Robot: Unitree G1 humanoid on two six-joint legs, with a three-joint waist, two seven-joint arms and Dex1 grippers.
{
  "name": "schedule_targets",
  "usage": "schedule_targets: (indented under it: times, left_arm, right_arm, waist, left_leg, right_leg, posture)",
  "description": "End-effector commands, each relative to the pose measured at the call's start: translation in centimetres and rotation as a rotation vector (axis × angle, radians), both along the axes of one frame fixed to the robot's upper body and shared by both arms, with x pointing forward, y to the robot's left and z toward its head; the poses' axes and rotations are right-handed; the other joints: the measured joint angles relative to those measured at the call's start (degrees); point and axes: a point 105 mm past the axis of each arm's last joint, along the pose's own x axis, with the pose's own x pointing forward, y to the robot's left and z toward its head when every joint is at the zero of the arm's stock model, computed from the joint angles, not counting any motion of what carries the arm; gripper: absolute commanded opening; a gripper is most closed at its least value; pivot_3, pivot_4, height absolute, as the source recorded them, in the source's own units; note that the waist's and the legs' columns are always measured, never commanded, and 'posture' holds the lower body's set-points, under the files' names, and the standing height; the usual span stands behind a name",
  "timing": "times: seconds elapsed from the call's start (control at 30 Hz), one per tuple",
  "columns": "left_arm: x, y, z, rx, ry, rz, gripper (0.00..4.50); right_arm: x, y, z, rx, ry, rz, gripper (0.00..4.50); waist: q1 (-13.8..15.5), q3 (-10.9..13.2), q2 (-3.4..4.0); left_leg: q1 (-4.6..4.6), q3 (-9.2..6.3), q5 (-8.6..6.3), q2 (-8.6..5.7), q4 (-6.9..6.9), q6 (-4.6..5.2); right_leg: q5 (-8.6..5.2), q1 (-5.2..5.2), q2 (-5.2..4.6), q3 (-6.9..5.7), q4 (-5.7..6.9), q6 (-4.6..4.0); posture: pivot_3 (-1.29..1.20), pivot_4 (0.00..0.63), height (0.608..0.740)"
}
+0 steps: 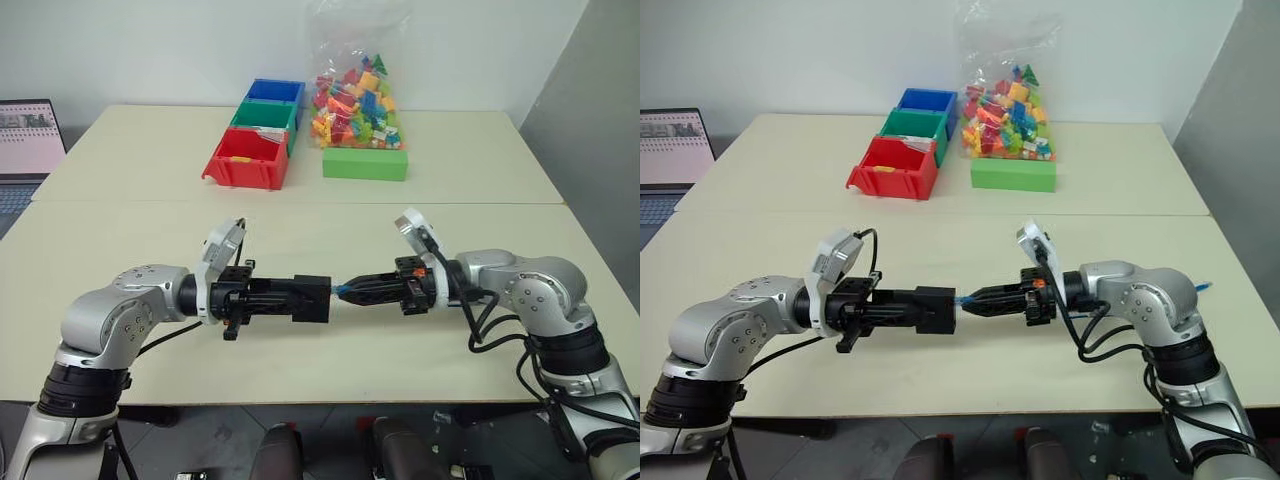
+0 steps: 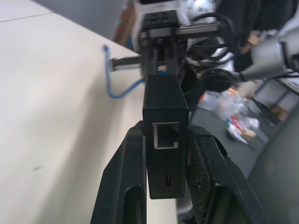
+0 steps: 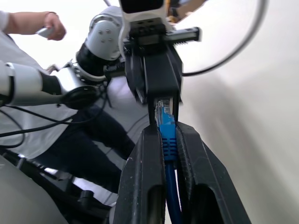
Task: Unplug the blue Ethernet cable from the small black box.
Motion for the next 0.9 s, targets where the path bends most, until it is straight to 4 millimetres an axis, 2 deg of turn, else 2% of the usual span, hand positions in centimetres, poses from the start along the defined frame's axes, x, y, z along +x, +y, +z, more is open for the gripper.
schedule_targets:
  times: [0.03, 0.1, 0.13, 0.2, 0.4, 0.5, 0.57, 0.63, 0.8, 0.9]
  left_arm:
    - [-0.3, -0.4, 1.1, -0.011, -0.050, -0.022, 0.78]
    - [-0.6, -0.7, 1.1, -0.014, -0.048, -0.042, 0.78]
    - [-0.7, -0.9, 1.1, -0.015, -0.047, -0.049, 0.78]
    - [-0.8, -1.0, 1.1, -0.015, -0.046, -0.055, 0.78]
    - [-0.8, -0.6, 1.0, -0.003, -0.046, -0.043, 0.78]
    - [-0.3, 0.8, 0.9, 0.017, -0.051, 0.032, 0.78]
    - [1.2, 3.7, 0.9, 0.036, -0.076, 0.211, 0.78]
    - [1.7, 5.6, 1.3, 0.031, -0.098, 0.327, 0.78]
    - [-0.8, 5.3, 1.4, 0.050, -0.085, 0.295, 0.78]
    - [-3.2, 4.7, 0.1, 0.125, -0.052, 0.224, 0.78]
  right_arm:
    - [-0.9, 0.8, 1.3, 0.041, -0.047, 0.047, 0.04]
    - [-1.2, 1.3, 1.6, 0.057, -0.060, 0.056, 0.04]
    - [-1.3, 1.5, 1.7, 0.062, -0.066, 0.065, 0.74]
    - [-1.4, 1.8, 2.0, 0.075, -0.077, 0.067, 1.03]
    - [-0.9, 1.7, 2.1, 0.084, -0.087, 0.026, 2.39]
    - [0.5, 1.1, 1.6, 0.070, -0.105, -0.054, 3.06]
    - [2.4, 0.3, 1.7, 0.066, -0.213, -0.192, 3.51]
    - [2.4, -0.4, 0.6, -0.027, -0.313, -0.221, 3.52]
    - [-1.8, -0.3, -3.2, -0.235, -0.492, 0.010, 3.52]
    - [-3.4, -0.3, -5.1, -0.296, -0.514, 0.111, 3.52]
  waist:
    - [0.0, 0.0, 0.00]
    - [0.0, 0.0, 0.01]
    - [0.0, 0.0, 0.01]
    - [0.0, 0.0, 0.01]
    - [0.0, 0.0, 0.01]
    - [-0.1, 0.0, 0.01]
    - [-0.1, 0.0, 0.02]
    - [-0.2, 0.0, 0.03]
    - [0.1, 0.0, 0.05]
    - [0.1, 0.0, 0.05]
  left_leg:
    - [0.00, 0.00, 0.00, 0.00, -0.01, 0.00]
    - [0.00, -0.01, 0.00, 0.01, -0.02, 0.00]
    - [0.00, -0.01, 0.00, 0.01, -0.02, 0.00]
    - [-0.01, 0.00, 0.00, 0.01, -0.02, 0.00]
    - [-0.01, 0.00, 0.00, 0.01, -0.02, 0.00]
    - [-0.01, 0.01, 0.00, 0.01, -0.02, 0.00]
    - [-0.01, 0.00, 0.00, 0.01, -0.03, 0.00]
    - [0.02, 0.01, 0.00, 0.02, -0.04, 0.00]
    - [-0.15, 0.01, 0.00, 0.00, -0.08, 0.00]
    - [-0.20, 0.01, -0.01, 0.03, -0.10, -0.01]
  right_leg:
    - [0.00, 0.00, 0.00, 0.00, 0.00, 0.00]
    - [0.00, 0.00, 0.01, 0.01, 0.00, 0.00]
    - [0.00, -0.01, 0.01, 0.01, 0.00, 0.00]
    - [0.00, -0.01, 0.01, 0.02, -0.01, 0.00]
    - [0.00, -0.01, 0.01, 0.02, -0.01, 0.00]
    - [0.00, -0.01, 0.01, 0.02, -0.01, 0.00]
    - [0.00, -0.02, 0.01, 0.03, -0.01, 0.00]
    - [0.00, -0.03, 0.02, 0.06, 0.00, 0.00]
    - [-0.07, -0.10, -0.07, 0.07, -0.17, 0.01]
    - [-0.07, -0.07, -0.08, 0.10, -0.35, 0.02]
  posture:
    - [0.00, 0.150, 0.740]
    - [0.00, 0.150, 0.740]
    - [0.00, 0.150, 0.740]
    - [0.00, 0.150, 0.740]
    - [0.00, 0.150, 0.740]
    - [0.00, 0.150, 0.740]
    - [0.00, 0.150, 0.740]
    - [0.00, 0.150, 0.740]
    - [0.00, 0.150, 0.740]
    - [0.00, 0.150, 0.740]
